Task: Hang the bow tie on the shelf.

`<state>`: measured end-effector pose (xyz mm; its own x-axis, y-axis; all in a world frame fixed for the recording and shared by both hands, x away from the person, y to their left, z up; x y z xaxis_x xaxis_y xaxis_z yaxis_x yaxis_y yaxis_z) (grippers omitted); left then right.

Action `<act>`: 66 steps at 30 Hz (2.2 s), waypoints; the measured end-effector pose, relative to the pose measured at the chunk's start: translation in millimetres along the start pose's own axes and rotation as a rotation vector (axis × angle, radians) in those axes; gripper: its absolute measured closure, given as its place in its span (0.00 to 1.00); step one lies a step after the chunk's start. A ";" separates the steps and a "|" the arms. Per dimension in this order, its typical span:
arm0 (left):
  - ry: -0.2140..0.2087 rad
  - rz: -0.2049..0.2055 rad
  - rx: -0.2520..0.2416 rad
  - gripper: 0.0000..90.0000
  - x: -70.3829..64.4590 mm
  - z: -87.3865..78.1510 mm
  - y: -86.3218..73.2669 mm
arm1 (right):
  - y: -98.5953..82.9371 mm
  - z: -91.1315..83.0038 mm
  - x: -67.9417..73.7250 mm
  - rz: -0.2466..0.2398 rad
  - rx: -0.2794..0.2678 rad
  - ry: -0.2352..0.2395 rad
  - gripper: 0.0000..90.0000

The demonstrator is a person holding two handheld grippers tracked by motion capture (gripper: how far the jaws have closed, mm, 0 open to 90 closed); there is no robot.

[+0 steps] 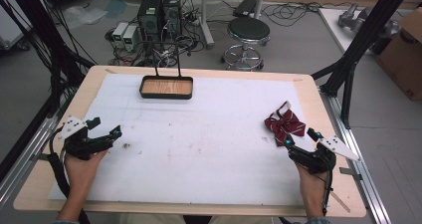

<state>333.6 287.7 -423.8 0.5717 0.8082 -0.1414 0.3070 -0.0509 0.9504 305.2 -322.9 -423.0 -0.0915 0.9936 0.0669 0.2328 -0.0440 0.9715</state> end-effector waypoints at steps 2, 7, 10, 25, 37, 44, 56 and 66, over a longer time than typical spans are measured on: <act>-0.008 0.001 0.006 0.20 -0.7 -0.2 -0.3 | -0.3 0.5 0.2 0.000 0.001 -0.002 0.12; 0.000 0.017 -0.006 0.24 -2.2 -0.9 0.7 | -0.4 0.6 1.6 0.001 0.004 0.000 0.12; 0.003 0.017 -0.004 0.23 -1.6 -0.4 0.3 | -0.4 0.6 1.6 0.005 0.006 0.001 0.12; 0.003 0.036 0.011 0.23 -4.1 1.6 -0.6 | -0.9 0.7 1.1 0.004 0.006 -0.003 0.12; -0.007 0.040 0.005 0.23 -5.8 0.9 0.8 | 3.2 4.5 0.1 0.016 0.000 -0.023 0.12; -0.015 0.044 0.011 0.23 -7.3 2.3 0.4 | 15.8 21.6 -0.3 0.009 0.005 -0.027 0.12; -0.019 0.053 -0.002 0.23 -8.5 2.3 0.8 | 26.7 62.6 -8.5 0.003 0.020 -0.064 0.21; -0.024 0.056 -0.005 0.23 -8.4 1.7 1.1 | 19.2 101.3 -15.1 -0.004 0.099 -0.123 0.29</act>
<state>330.4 279.9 -422.1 0.6061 0.7897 -0.0950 0.2703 -0.0921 0.9584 409.1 -328.2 -428.4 0.0258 0.9992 0.0291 0.3271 -0.0359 0.9443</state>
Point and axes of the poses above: each handheld gripper's, and its own axes: z roughly forward along the jaws, y roughly out of its top, x roughly to its left, the point moved 4 cm from there along z, roughly forward along the jaws, and after that the axes turned 13 degrees about -y, right-handed, at the moved point
